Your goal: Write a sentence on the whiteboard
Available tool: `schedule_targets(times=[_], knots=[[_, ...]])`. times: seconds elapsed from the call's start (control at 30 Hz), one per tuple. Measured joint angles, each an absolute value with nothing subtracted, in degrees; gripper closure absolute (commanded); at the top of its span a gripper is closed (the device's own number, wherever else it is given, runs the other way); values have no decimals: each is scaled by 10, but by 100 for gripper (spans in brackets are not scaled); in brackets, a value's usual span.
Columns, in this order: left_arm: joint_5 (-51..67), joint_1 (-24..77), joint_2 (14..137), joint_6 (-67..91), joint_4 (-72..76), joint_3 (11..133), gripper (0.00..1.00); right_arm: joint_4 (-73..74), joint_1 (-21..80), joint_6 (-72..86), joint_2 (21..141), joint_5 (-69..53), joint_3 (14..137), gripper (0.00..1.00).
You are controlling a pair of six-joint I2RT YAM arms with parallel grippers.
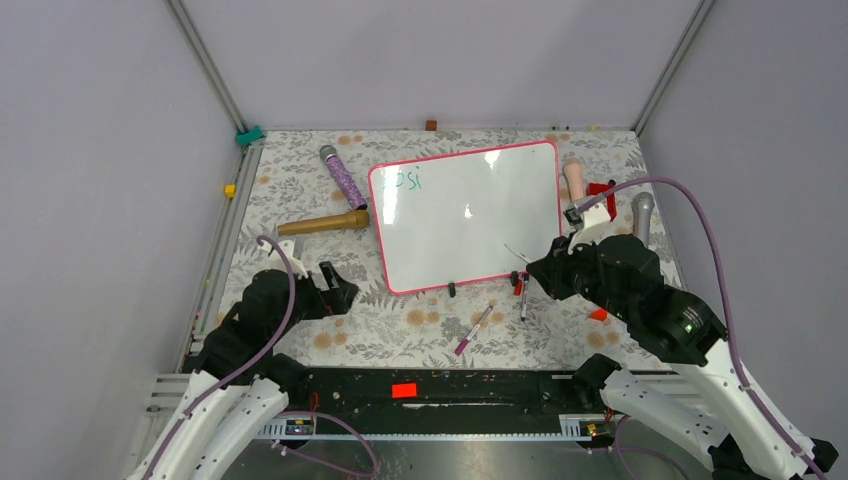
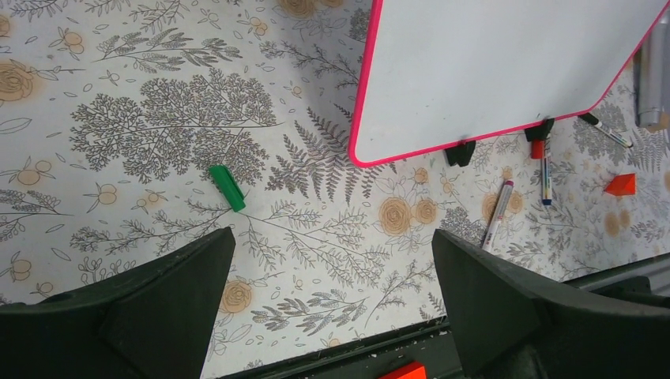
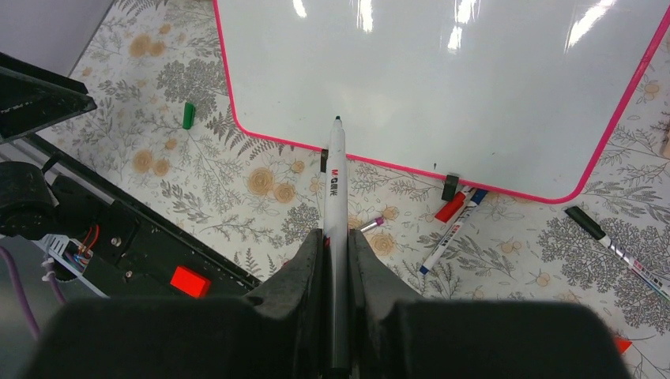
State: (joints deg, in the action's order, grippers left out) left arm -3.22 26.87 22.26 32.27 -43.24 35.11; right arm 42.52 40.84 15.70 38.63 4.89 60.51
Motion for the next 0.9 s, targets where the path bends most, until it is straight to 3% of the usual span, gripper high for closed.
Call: schedule_targets(times=[0.33, 0.57, 0.9], knots=[[-51, 300, 289, 323, -396, 343, 1, 430, 409, 156, 412, 49, 597, 100], [-50, 354, 325, 370, -281, 233, 1, 429, 409, 150, 433, 50, 597, 100], [-76, 356, 373, 349, -235, 295, 1, 359, 409, 188, 462, 55, 575, 100]])
